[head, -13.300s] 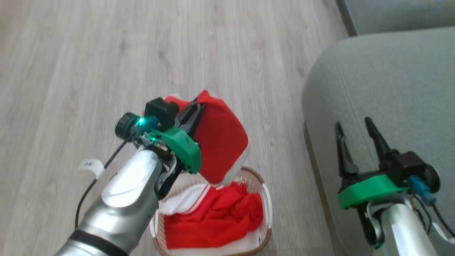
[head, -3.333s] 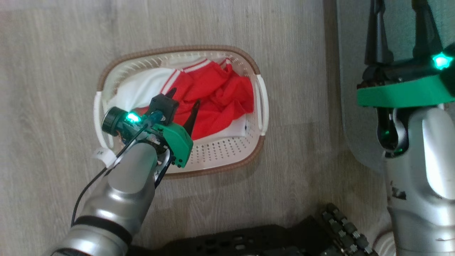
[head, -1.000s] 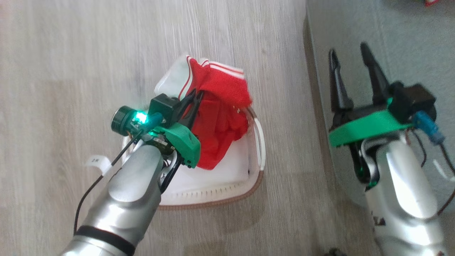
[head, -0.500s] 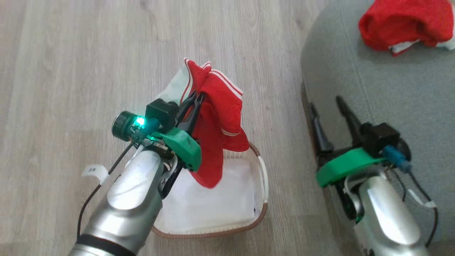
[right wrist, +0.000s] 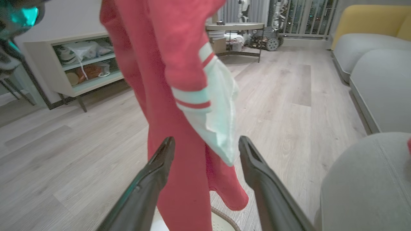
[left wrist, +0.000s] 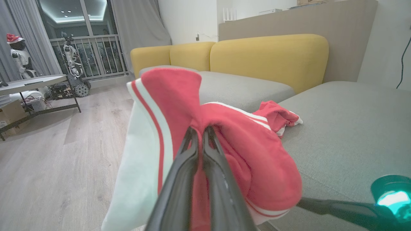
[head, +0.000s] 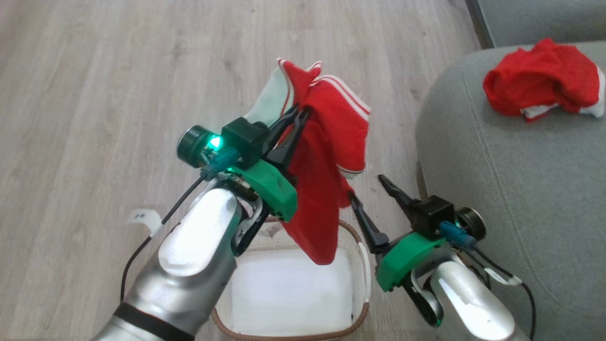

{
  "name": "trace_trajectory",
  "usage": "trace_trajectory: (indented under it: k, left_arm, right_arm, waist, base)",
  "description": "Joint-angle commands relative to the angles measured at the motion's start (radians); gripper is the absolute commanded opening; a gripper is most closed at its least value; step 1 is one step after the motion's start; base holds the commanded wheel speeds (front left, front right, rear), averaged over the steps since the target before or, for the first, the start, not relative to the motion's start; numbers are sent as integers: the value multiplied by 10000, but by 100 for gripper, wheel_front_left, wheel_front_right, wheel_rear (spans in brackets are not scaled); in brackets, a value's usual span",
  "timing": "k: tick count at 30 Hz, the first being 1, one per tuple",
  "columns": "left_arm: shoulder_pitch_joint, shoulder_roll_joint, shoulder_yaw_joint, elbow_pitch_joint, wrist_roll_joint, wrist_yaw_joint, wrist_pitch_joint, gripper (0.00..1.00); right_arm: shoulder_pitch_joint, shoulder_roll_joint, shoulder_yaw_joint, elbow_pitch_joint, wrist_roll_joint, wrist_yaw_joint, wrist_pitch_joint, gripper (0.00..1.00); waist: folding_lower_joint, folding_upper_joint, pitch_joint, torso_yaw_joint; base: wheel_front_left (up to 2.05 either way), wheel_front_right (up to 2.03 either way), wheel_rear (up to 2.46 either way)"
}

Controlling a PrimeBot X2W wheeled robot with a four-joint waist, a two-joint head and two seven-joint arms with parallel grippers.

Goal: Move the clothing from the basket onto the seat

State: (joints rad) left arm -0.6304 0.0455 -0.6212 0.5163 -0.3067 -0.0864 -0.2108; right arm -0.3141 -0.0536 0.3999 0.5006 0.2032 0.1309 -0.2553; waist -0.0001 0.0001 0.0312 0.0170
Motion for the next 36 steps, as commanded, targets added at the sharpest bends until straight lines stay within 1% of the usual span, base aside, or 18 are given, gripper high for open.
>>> trace_trajectory:
  k: [1,9,14,19,20,21,22,23,24,28,35,36]
  left_arm:
    - [-631,88,198,-524,-136,52,82,0]
    - [-734,60,-265,-1332,-393,171,543,0]
    - [-784,53,-563,-1766,-607,248,752,0]
    - [-730,50,-784,-2077,-873,366,857,0]
    - [-702,49,-797,-2098,-919,394,867,0]
    - [-665,49,-800,-2106,-966,426,874,0]
    - [-625,49,-801,-2104,-1006,456,879,0]
    - [-583,50,-795,-2088,-1034,486,874,0]
    - [-532,58,-772,-2060,-1071,518,866,0]
    - [-301,171,-614,-1926,-1201,689,759,0]
    - [188,409,-298,-1579,-1472,939,458,0]
    - [255,439,-284,-1529,-1484,961,409,4]
  right_arm:
    - [-625,34,291,-188,17,-2,-65,100]
    - [-1438,34,910,701,-96,-2,-65,100]
    - [-1905,34,1478,1392,218,-2,-65,100]
    - [-2203,34,1777,1675,673,-2,-65,100]
    - [-2242,34,1811,1682,741,-2,-65,80]
    - [-2271,34,1844,1683,796,-2,-65,52]
    - [-2296,34,1885,1680,834,-2,-65,33]
    - [-2313,34,1928,1663,869,-2,-65,18]
    - [-2318,34,1968,1640,904,-2,-65,0]
    - [-2338,34,1935,1563,1075,-2,-65,0]
    - [-2277,34,1285,1349,986,-2,-65,0]
    - [-2272,34,1177,1300,922,-2,-65,0]
  waist:
    - [1,-1,-261,258]
    - [1,-1,-587,726]
    - [1,-1,-690,1017]
    - [1,-1,-714,1170]
    - [1,-1,-714,1180]
    - [1,-1,-716,1183]
    - [1,-1,-716,1180]
    - [1,-1,-718,1168]
    - [1,-1,-721,1149]
    - [1,-1,-709,986]
    - [1,-1,-638,506]
    - [1,-1,-624,422]
  base:
    - [0,0,0]
    - [0,0,0]
    - [0,0,0]
    - [0,0,0]
    - [0,0,0]
    - [0,0,0]
    - [0,0,0]
    - [0,0,0]
    - [0,0,0]
    - [0,0,0]
    - [0,0,0]
    - [0,0,0]
